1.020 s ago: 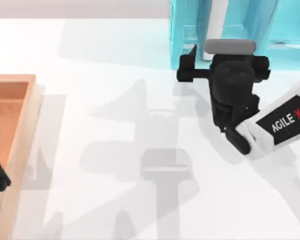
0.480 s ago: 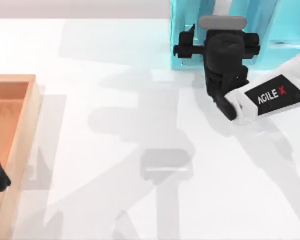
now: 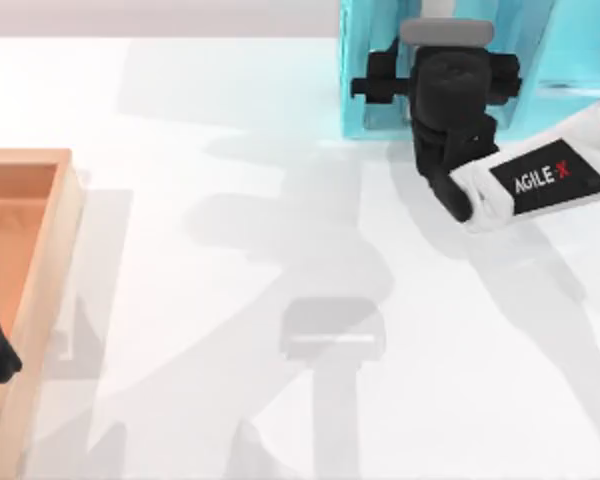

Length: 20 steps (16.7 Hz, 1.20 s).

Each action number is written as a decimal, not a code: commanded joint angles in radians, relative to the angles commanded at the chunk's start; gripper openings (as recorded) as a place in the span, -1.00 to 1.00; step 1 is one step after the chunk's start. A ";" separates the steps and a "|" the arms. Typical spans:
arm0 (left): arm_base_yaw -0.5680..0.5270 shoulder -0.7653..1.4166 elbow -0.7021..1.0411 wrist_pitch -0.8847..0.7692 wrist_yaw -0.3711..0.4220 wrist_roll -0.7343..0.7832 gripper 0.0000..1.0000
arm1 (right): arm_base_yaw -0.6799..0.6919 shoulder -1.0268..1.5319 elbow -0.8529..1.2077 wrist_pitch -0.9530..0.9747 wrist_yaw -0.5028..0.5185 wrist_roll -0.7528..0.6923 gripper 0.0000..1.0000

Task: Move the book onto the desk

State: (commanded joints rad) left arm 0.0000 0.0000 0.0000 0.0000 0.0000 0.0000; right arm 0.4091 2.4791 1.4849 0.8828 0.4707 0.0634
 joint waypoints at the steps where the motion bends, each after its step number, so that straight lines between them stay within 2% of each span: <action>1: 0.000 0.000 0.000 0.000 0.000 0.000 1.00 | 0.000 0.000 0.000 0.000 0.000 0.000 0.85; 13: 0.000 0.000 0.000 0.000 0.000 0.000 1.00 | 0.000 0.000 0.000 0.000 0.000 0.000 -0.96; 20: 0.000 0.000 0.000 0.000 0.000 0.000 1.00 | 0.000 0.000 0.000 0.000 0.000 0.000 -1.00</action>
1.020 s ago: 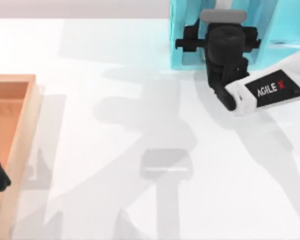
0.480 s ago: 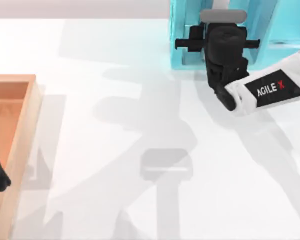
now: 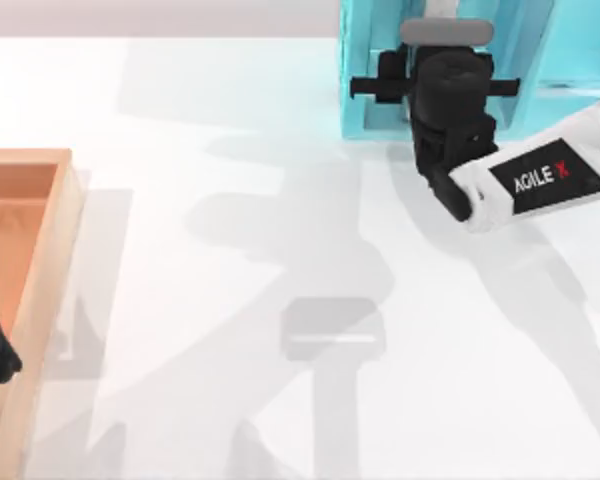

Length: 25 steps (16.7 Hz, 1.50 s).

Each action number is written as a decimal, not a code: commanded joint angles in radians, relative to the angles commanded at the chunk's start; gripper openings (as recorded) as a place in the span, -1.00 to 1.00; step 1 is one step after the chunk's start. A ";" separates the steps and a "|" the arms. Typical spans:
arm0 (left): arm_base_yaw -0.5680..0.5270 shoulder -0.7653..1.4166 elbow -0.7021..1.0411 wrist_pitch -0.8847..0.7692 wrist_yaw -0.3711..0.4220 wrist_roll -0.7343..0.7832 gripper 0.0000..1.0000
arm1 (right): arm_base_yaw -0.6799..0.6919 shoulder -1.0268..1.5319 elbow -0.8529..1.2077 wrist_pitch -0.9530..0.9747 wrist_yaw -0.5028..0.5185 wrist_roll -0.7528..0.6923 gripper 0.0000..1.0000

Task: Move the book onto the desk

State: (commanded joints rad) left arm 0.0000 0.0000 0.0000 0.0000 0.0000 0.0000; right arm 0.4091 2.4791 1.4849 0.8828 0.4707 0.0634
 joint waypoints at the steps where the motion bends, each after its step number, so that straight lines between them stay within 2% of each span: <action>1: 0.000 0.000 0.000 0.000 0.000 0.000 1.00 | 0.000 0.000 0.000 0.000 0.000 0.000 -1.00; 7: 0.000 0.000 0.000 0.000 0.000 0.000 1.00 | 0.028 -0.101 -0.070 -0.065 0.026 0.010 -1.00; 19: 0.000 0.000 0.000 0.000 0.000 0.000 1.00 | 0.235 -0.873 -0.462 -0.439 0.221 0.043 -1.00; 25: 0.000 0.000 0.000 0.000 0.000 0.000 1.00 | 0.273 -0.987 -0.520 -0.496 0.256 0.047 -1.00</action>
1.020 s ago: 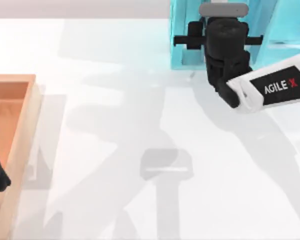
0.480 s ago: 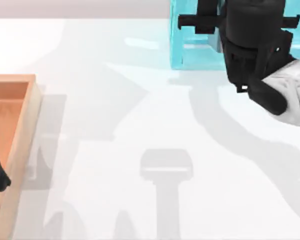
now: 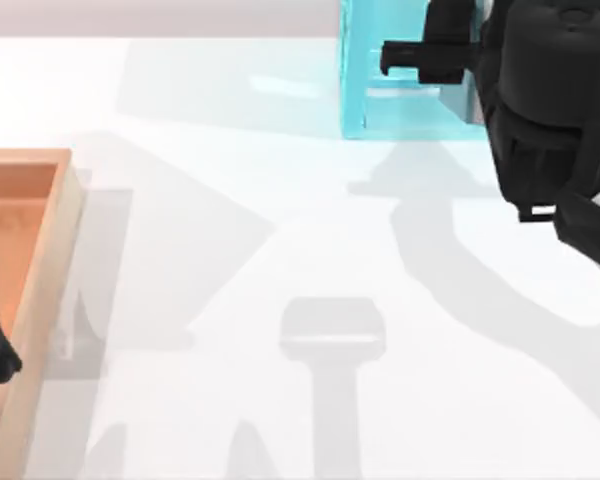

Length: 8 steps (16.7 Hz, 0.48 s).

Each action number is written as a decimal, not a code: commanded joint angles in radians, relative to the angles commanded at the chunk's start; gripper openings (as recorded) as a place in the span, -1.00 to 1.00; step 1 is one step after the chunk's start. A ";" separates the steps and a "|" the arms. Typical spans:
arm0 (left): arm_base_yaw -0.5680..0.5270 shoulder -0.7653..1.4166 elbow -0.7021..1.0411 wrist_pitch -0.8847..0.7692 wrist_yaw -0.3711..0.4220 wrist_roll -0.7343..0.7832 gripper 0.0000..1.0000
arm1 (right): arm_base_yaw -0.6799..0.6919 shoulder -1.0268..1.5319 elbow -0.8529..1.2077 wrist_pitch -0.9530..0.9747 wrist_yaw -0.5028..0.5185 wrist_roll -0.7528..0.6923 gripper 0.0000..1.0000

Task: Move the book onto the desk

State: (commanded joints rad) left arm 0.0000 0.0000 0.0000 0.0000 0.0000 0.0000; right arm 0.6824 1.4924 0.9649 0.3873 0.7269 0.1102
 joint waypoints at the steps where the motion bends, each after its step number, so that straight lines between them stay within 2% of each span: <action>1: 0.000 0.000 0.000 0.000 0.000 0.000 1.00 | 0.000 0.000 0.000 0.000 0.000 0.000 -1.00; 5: 0.000 0.000 0.000 0.000 0.000 0.000 1.00 | 0.010 0.035 0.007 0.001 0.006 -0.030 -1.00; 8: 0.000 0.000 0.000 0.000 0.000 0.000 1.00 | 0.049 0.106 0.036 0.012 0.027 -0.148 -1.00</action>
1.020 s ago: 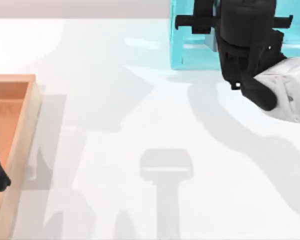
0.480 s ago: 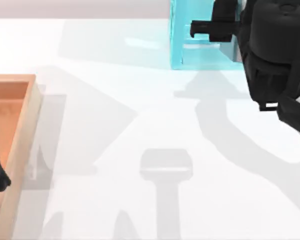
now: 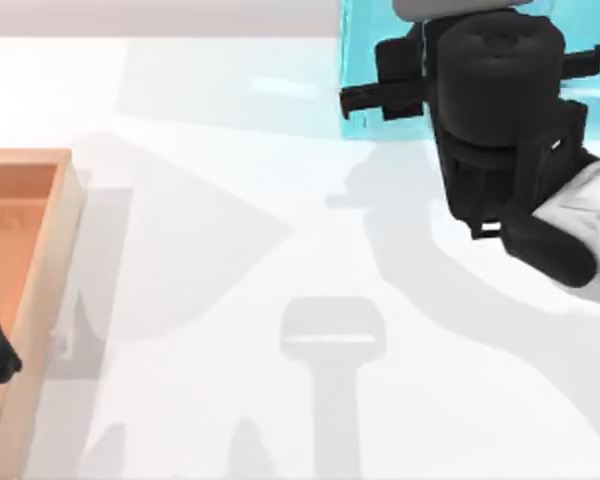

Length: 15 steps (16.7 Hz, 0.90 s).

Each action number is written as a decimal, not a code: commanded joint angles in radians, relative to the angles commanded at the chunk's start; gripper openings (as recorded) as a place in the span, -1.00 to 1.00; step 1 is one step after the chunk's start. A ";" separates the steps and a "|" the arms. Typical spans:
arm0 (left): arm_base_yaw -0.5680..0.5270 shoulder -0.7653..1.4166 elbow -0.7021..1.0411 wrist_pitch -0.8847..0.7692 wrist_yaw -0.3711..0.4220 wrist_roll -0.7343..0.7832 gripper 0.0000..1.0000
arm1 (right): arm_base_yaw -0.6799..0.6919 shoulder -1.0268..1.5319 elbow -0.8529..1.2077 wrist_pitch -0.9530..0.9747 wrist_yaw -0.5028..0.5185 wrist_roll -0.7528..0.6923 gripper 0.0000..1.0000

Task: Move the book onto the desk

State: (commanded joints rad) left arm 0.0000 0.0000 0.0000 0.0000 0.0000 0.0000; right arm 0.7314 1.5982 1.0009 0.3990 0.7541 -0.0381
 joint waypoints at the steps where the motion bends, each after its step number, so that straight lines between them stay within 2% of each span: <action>1: 0.000 0.000 0.000 0.000 0.000 0.000 1.00 | 0.017 0.031 0.012 0.004 0.010 -0.058 -1.00; 12: 0.000 0.000 0.000 0.000 0.000 0.000 1.00 | 0.256 0.411 0.163 0.062 0.119 -0.890 -1.00; 15: 0.000 0.000 0.000 0.000 0.000 0.000 1.00 | 0.304 0.484 0.187 0.070 0.137 -1.062 -1.00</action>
State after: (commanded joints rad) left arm 0.0000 0.0000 0.0000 0.0000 0.0000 0.0000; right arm 1.0352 2.0820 1.1881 0.4688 0.8912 -1.1005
